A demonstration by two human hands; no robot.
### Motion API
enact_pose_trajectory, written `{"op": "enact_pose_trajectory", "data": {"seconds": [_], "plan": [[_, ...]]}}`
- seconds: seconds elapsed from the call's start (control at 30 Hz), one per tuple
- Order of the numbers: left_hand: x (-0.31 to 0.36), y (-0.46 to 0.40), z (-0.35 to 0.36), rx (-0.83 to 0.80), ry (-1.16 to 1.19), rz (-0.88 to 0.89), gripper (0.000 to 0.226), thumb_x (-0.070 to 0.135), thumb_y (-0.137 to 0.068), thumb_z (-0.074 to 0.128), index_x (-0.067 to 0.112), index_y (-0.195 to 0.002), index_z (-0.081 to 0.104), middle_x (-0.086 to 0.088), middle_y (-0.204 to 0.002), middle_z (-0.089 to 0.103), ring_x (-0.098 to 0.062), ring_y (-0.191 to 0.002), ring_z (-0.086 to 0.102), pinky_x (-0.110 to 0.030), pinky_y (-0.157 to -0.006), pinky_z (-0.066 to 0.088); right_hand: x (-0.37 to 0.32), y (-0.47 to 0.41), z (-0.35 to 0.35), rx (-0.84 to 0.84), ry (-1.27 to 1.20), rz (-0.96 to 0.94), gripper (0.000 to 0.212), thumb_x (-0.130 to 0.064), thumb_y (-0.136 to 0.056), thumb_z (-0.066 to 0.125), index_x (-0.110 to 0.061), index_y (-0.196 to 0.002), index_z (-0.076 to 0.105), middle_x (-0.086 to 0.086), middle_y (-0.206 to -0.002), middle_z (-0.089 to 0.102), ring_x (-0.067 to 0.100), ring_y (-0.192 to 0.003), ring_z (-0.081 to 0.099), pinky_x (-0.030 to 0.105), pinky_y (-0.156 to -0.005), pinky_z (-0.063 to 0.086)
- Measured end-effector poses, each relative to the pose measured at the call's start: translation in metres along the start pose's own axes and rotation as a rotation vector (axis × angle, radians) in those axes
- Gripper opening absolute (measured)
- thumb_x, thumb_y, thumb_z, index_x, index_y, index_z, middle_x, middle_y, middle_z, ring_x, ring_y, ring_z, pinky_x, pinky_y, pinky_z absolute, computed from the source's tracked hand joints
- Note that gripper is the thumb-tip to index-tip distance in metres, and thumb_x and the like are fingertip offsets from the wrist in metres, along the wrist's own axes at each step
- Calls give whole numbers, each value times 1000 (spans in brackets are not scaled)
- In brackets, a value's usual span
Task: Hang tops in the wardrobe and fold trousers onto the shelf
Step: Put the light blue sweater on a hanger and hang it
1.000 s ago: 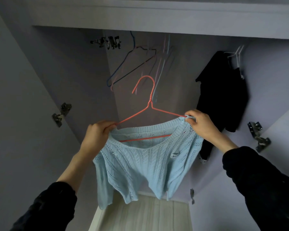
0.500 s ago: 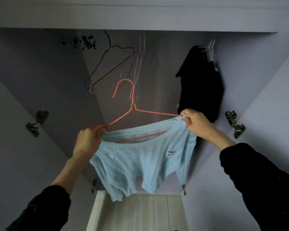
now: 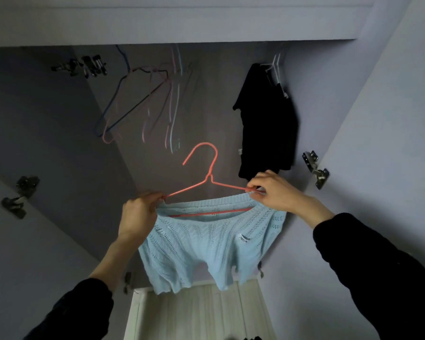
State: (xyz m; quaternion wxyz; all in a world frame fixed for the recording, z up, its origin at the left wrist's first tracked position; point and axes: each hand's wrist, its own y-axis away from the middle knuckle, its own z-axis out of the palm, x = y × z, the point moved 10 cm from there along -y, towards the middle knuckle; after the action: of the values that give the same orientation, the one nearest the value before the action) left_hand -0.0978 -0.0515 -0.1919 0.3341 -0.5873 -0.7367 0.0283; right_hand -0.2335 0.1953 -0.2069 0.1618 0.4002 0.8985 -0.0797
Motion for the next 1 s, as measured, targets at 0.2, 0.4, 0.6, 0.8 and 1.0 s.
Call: {"op": "enact_pose_trajectory", "data": {"seconds": [0.2, 0.4, 0.6, 0.8, 1.0], "plan": [[14, -5, 23, -91, 79, 20, 24, 6, -79, 52, 9, -85, 75, -9, -85, 73, -30, -74, 69, -29, -67, 49, -35, -9, 16, -184, -391, 68, 18, -28, -88, 65, -11, -85, 67, -8, -62, 50, 4, -56, 44, 17, -58, 35], [18, 1, 68, -358, 43, -57, 33, 18, -92, 58, 16, -124, 61, -9, -121, 64, -34, -113, 58, -38, -93, 46, 4, 5, 30, -248, -570, 291, 27, -25, -89, 64, -15, -64, 59, -4, -54, 45, 9, -49, 38, 17, -46, 29], [28, -6, 73, -408, 41, -21, 46, 13, -93, 53, 17, -138, 45, -12, -133, 55, -38, -121, 50, -42, -97, 43, 49, 12, 40, -137, -717, 589, 24, -18, -87, 64, -11, -66, 55, -1, -53, 41, 10, -46, 29, 20, -41, 18], [74, -60, 26, -146, 10, 249, 47, -2, -86, 47, 2, -133, 49, -19, -141, 45, -34, -133, 40, -51, -104, 39, 59, -5, 31, -54, -950, 713, 15, 0, -91, 51, -6, -79, 58, 4, -65, 45, 9, -52, 34, 18, -44, 25], [147, -105, -18, 108, -215, 515, 62, -9, -79, 61, 3, -137, 44, -18, -147, 36, -34, -138, 29, -52, -111, 27, 33, -43, 5, -103, -1482, 620, 34, 12, -93, 28, -6, -91, 57, 4, -72, 46, 11, -60, 41, 26, -59, 41]]}}
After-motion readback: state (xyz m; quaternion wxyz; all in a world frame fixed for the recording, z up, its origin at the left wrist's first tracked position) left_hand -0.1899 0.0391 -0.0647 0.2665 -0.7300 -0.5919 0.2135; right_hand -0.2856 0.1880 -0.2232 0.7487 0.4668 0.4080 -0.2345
